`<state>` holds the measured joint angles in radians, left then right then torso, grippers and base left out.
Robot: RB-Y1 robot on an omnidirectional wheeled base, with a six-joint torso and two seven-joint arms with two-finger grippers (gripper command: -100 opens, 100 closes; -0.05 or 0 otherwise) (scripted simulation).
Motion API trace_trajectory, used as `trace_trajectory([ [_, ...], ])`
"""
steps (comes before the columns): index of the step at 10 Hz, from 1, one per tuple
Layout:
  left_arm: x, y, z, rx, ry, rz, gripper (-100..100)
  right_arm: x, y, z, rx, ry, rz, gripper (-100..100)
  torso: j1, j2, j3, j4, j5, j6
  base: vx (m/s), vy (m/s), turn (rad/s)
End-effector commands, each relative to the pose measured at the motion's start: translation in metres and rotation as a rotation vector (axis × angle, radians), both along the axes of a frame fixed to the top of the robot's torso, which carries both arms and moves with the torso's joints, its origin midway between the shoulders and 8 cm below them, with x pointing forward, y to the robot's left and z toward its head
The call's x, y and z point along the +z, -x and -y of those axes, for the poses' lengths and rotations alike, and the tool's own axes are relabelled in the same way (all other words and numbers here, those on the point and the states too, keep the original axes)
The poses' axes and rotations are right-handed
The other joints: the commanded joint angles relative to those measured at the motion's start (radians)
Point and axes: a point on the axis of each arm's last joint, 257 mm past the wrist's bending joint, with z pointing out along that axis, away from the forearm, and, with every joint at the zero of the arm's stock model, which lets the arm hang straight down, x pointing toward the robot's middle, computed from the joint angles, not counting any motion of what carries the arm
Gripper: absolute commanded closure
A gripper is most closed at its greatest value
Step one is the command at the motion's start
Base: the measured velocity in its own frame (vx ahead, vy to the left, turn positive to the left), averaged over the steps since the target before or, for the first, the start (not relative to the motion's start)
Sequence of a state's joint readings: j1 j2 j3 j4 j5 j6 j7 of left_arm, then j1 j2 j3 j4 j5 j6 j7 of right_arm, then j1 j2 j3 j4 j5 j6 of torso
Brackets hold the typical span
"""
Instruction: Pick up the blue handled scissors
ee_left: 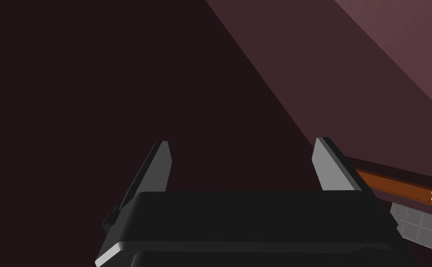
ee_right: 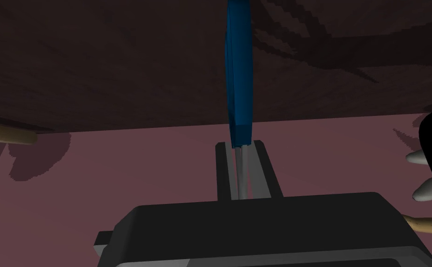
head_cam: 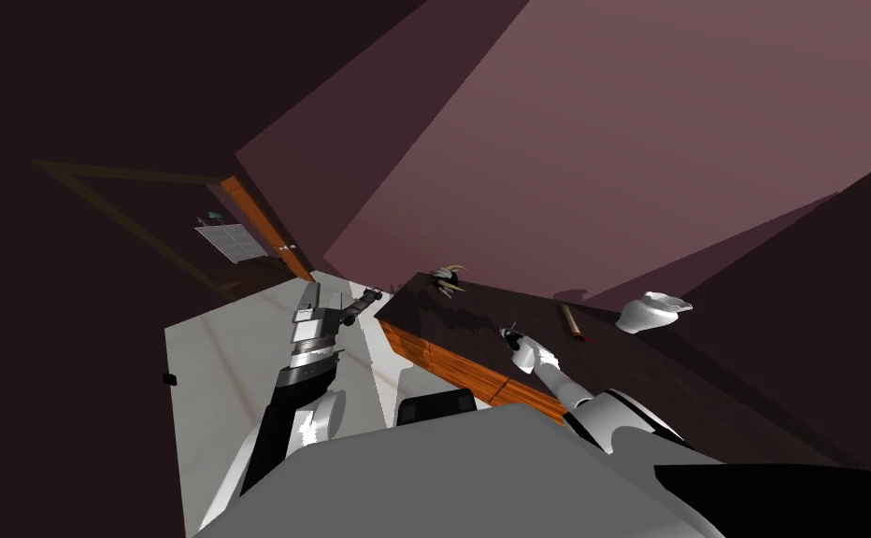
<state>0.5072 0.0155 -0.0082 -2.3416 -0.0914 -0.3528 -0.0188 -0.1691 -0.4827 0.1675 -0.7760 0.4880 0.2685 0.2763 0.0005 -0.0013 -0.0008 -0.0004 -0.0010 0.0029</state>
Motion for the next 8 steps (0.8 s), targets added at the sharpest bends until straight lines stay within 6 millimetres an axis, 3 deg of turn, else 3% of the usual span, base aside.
trace_trajectory([
  [1, 0.0000, 0.0000, 0.0000, 0.000, 0.000, 0.000, 0, 0.0033, 0.0001, 0.0029, 0.010, 0.000, 0.001, 100, 0.000, 0.000, 0.000, 0.000, 0.000, 0.000, 0.042, 0.060, -0.144],
  [7, 0.0000, 0.0000, 0.0000, 0.000, 0.000, 0.000, 0, 0.0104, 0.0022, 0.0069, 0.040, -0.002, -0.001, 100, 0.003, 0.001, 0.000, 0.000, 0.000, -0.002, 0.012, 0.051, -0.059],
  [8, 0.0001, 0.0000, 0.0000, 0.000, 0.000, 0.000, 0, 0.0102, 0.0028, 0.0072, 0.040, -0.002, -0.002, 0, 0.001, 0.001, 0.000, 0.000, 0.000, -0.002, 0.000, 0.000, 0.000],
])
